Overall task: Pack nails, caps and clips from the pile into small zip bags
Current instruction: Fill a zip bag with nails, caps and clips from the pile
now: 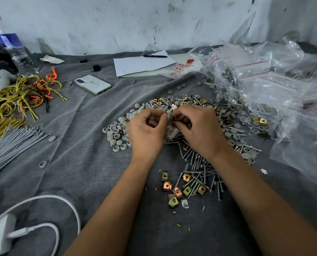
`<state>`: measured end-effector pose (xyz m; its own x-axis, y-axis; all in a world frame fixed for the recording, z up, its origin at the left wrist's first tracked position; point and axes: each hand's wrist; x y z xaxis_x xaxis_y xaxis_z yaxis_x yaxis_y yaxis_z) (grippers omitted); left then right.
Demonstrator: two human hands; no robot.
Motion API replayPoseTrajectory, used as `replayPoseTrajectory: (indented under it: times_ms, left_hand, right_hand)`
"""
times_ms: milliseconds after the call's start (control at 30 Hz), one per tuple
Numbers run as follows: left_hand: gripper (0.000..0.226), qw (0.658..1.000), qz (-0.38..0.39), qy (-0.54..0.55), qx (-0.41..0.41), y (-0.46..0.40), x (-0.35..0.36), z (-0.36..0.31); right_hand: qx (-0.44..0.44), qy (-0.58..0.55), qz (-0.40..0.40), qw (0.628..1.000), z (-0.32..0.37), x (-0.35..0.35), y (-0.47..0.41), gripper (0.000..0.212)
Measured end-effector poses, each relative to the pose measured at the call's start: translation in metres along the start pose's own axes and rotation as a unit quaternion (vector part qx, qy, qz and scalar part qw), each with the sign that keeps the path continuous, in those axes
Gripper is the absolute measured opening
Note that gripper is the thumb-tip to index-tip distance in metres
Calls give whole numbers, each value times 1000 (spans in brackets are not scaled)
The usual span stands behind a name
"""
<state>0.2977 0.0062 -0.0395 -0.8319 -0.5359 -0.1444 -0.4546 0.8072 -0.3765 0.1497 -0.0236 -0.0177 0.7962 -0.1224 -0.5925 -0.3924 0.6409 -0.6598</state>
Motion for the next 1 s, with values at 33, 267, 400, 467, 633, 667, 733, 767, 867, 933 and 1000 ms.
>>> replayPoseTrajectory:
  times_ms: [33,267,400,467,633,667,733,767,867,933,1000]
  left_hand:
    - [10,1000,1,4,-1,0,0,0]
    - [18,999,-22,40,-17,-2,0,-2]
    - [17,994,-73,71,-41,-4,-2,-2]
    - [18,991,-89,82,-51,-4,-3,-2]
    - [14,988,-105,97,-62,-5,-5,-4]
    - [14,987,-108,100,-65,-5,-5,-5]
    - [14,987,-110,99,-65,-5,-5,-4]
    - [14,987,-111,98,-65,-5,-5,-5]
    - [16,986,-111,100,-70,-6,-6,-4]
    - [17,986,-113,100,-75,-7,-5,-4]
    - [19,985,-116,99,-79,-8,-5,-4]
  right_hand:
    - [-9,9,-9,1000,1,0,0,15]
    - [-26,32,11,999,0,4,1,15]
    - [-15,39,1,999,-8,3,2,17]
    - [1,33,-64,997,-10,2,1,16]
    - [80,59,-84,991,-17,0,-2,11]
    - [96,77,-55,991,-20,2,-3,13]
    - [111,111,-1,988,-24,3,-10,21]
    - [105,125,19,986,-25,4,-15,26]
    - [80,179,97,976,-26,10,-34,36]
    - [84,214,149,962,-28,15,-44,38]
    - [95,216,159,958,-31,18,-48,36]
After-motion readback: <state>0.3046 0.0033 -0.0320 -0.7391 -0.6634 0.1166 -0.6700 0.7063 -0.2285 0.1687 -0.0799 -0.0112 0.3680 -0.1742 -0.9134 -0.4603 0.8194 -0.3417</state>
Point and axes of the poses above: each hand's wrist, its own y-axis away from the middle knuckle, its own x-axis out of the palm, z = x × y, and after that the axes turned 3 degrees about -y, right-handed
